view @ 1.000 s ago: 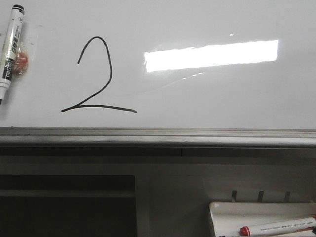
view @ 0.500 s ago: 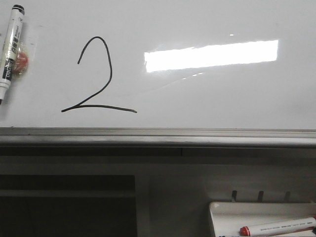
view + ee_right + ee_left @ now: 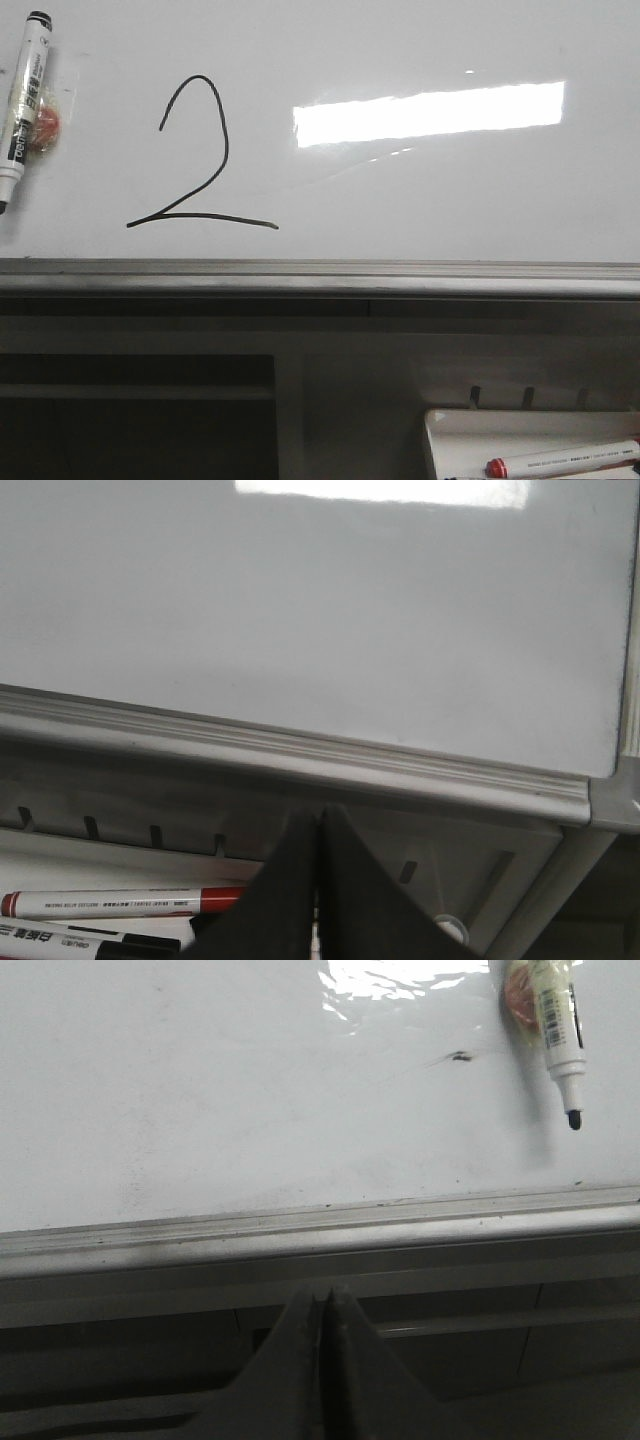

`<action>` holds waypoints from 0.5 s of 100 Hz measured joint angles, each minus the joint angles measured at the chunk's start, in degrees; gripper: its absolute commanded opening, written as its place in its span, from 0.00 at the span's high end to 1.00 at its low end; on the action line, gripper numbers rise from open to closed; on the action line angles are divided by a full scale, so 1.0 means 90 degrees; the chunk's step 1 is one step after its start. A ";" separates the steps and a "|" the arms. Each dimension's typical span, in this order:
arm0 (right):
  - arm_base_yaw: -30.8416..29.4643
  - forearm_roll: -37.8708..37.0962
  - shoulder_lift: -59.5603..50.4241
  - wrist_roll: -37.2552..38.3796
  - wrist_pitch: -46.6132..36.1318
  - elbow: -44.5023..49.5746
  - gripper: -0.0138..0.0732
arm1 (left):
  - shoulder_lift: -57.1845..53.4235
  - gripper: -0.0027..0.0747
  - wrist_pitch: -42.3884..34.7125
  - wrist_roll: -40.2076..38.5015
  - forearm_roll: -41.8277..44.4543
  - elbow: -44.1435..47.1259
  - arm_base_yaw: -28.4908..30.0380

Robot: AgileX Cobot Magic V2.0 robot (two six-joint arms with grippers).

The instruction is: Write number 2 on whiteboard

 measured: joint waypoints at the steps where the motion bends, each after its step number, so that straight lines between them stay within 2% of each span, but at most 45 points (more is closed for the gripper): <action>1: 0.0000 0.0000 0.0000 0.0000 0.0000 0.0000 0.90 | 0.0000 0.99 0.0000 0.0000 0.0000 0.0000 0.0000; 50: 0.0000 0.0000 0.0000 0.0041 0.0011 0.0000 0.90 | 0.0000 0.99 0.0000 0.0000 0.0000 0.0000 0.0000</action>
